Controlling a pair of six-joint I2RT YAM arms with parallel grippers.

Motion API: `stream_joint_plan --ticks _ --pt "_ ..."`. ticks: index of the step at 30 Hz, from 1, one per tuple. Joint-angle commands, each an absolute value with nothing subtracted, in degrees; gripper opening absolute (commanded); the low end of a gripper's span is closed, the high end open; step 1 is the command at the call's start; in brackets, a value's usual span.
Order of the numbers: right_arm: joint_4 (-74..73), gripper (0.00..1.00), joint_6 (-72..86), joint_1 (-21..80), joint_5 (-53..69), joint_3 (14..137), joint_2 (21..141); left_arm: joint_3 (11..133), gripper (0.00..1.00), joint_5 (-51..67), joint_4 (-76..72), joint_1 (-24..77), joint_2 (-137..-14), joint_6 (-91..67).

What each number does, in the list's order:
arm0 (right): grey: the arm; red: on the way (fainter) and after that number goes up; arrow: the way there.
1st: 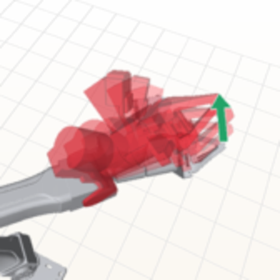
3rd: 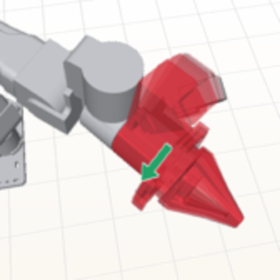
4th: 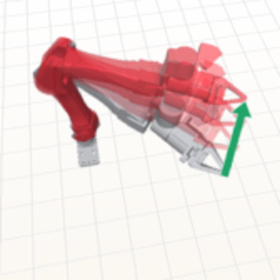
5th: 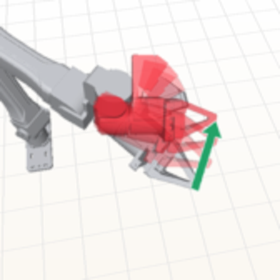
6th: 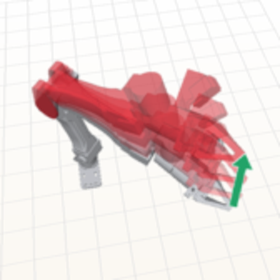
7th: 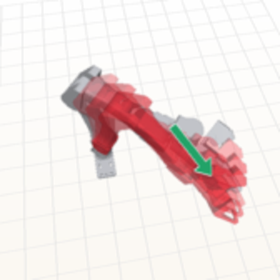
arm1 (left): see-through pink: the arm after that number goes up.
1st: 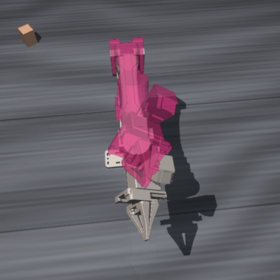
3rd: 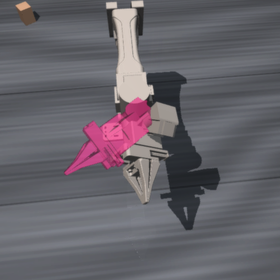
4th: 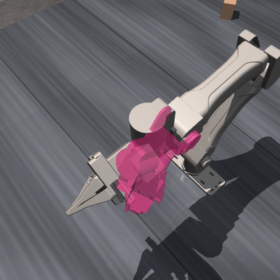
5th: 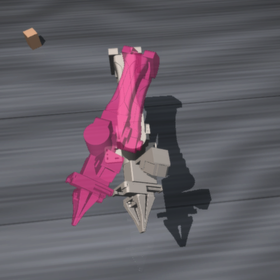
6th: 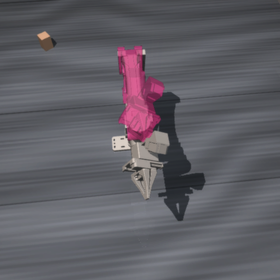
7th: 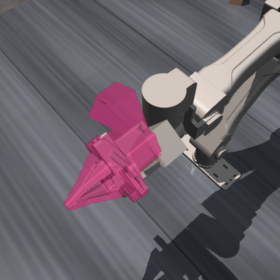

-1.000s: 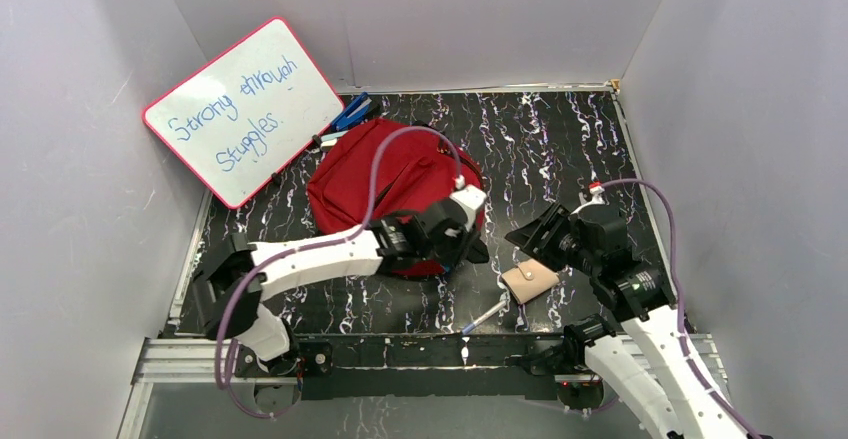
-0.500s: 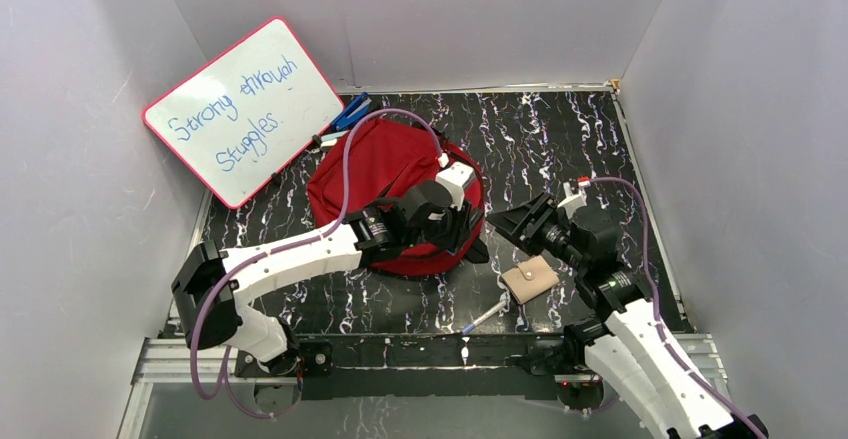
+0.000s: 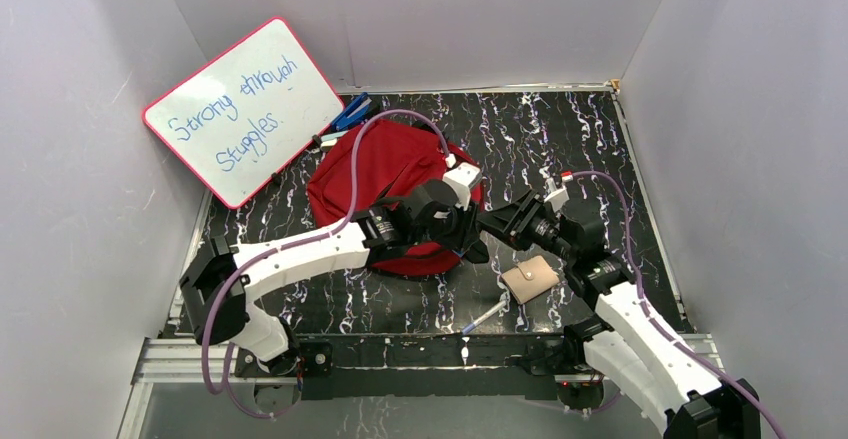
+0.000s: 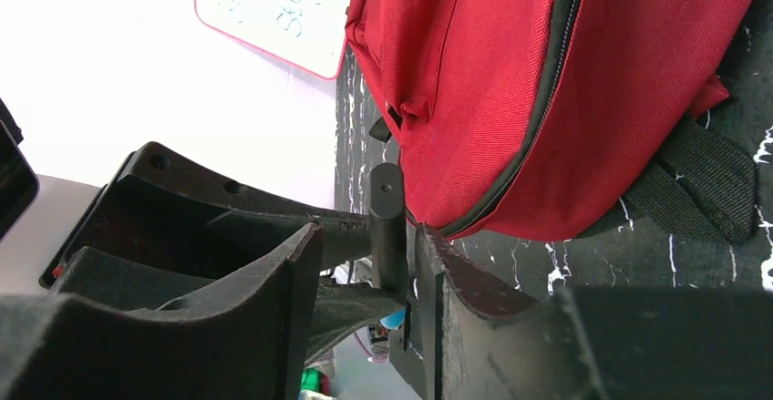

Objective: Pack the student bag
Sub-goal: Pick up the stationery from the center of the board.

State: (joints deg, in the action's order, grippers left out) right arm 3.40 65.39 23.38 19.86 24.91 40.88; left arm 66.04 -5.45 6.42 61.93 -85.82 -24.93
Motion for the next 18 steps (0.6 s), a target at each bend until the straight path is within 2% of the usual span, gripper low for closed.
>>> stream_joint_plan --ticks 1,8,11,13,17,18 --pt "9.5 0.46 66.0 23.5 22.0 24.8 42.1 69.1 0.14 -4.3 4.9 61.9 -86.1 -24.5" --pt "9.5 0.2 66.4 23.5 21.9 24.5 43.3 69.0 0.17 -4.6 4.7 61.3 -86.3 -24.5" --pt "8.4 0.06 66.2 23.5 20.9 24.7 43.2 68.9 0.26 -3.6 4.5 60.5 -86.2 -25.0" --pt "6.7 0.01 65.5 23.4 19.4 25.1 42.9 68.9 0.3 -3.1 5.0 59.6 -85.7 -25.0" --pt "-1.6 0.0 61.7 23.4 13.3 27.9 42.1 67.9 0.53 -2.8 7.1 55.6 -82.5 -24.8" --pt "-4.0 0.0 60.6 23.5 11.9 28.7 42.0 67.4 0.56 -3.0 7.9 54.1 -81.4 -24.5"
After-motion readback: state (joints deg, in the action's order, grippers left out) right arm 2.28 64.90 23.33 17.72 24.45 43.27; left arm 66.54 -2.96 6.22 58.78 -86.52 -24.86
